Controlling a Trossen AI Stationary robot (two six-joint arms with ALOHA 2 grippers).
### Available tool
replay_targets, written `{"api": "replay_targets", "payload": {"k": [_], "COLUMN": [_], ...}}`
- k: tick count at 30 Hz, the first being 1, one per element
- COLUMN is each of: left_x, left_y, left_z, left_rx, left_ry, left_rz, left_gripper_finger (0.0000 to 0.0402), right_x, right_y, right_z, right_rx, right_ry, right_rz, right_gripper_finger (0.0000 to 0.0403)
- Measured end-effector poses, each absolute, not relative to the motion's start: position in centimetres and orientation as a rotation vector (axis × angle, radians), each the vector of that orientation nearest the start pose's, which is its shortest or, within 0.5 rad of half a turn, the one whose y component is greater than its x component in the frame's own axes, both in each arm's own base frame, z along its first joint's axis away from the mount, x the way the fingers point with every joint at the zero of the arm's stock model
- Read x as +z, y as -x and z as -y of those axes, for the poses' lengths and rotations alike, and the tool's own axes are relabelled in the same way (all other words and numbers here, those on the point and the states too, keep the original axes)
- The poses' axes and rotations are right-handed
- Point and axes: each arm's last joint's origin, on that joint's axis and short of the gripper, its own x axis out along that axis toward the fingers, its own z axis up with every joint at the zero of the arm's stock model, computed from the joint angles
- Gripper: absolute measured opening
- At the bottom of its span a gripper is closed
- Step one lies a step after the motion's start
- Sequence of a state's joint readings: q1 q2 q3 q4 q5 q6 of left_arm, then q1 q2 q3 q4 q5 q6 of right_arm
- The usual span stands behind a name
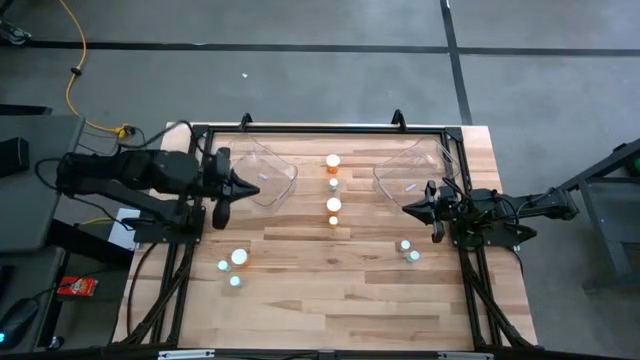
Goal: Pick and place medicine bottles into bin by pill shape (circle, oval)
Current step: Put the bottom orange capsule bottle into the left transparent bin
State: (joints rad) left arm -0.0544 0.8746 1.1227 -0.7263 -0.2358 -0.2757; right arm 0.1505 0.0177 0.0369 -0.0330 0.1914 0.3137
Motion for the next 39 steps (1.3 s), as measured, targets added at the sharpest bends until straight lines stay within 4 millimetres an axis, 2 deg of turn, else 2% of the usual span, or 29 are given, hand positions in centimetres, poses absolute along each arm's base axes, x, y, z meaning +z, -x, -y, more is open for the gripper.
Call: {"api": "replay_targets", "payload": {"k": [4,7,13,21,28,33,36,39], "left_x": [38.5,38.1,37.1,35.9,33.7,33.0,32.4,31.7], "left_y": [-16.6,-17.1,-18.6,-22.4,-24.3,-23.2,-21.3,-20.0], "left_z": [1.7,2.7,3.9,4.8,5.6,6.0,6.4,7.5], "left_rx": [0.204,0.164,0.1,0.096,0.032,0.041,0.102,0.162], "left_ry": [0.107,0.091,0.162,0.186,0.192,0.217,0.204,0.187], "left_rz": [-0.588,-0.679,-0.74,-0.719,-0.857,-0.99,-1.135,-1.207], "left_gripper_finger": [0.0003,0.0003,0.0003,0.0003,0.0003,0.0029,0.0071,0.0124], "right_x": [17.1,17.2,17.2,17.2,17.2,17.1,17.2,17.2], "right_y": [-9.6,-9.6,-9.6,-9.6,-9.6,-9.6,-9.6,-9.6], "right_z": [-0.9,-0.9,-0.9,-0.9,-0.9,-0.9,-0.9,-0.9], "right_rx": [-0.043,-0.043,-0.043,-0.043,-0.043,-0.043,-0.043,-0.043], "right_ry": [-0.311,-0.311,-0.311,-0.311,-0.311,-0.311,-0.311,-0.311], "right_rz": [-0.007,-0.008,-0.007,-0.007,-0.008,-0.008,-0.008,-0.008], "right_gripper_finger": [0.0,0.0,0.0,0.0,0.0,0.0,0.0,0.0]}}
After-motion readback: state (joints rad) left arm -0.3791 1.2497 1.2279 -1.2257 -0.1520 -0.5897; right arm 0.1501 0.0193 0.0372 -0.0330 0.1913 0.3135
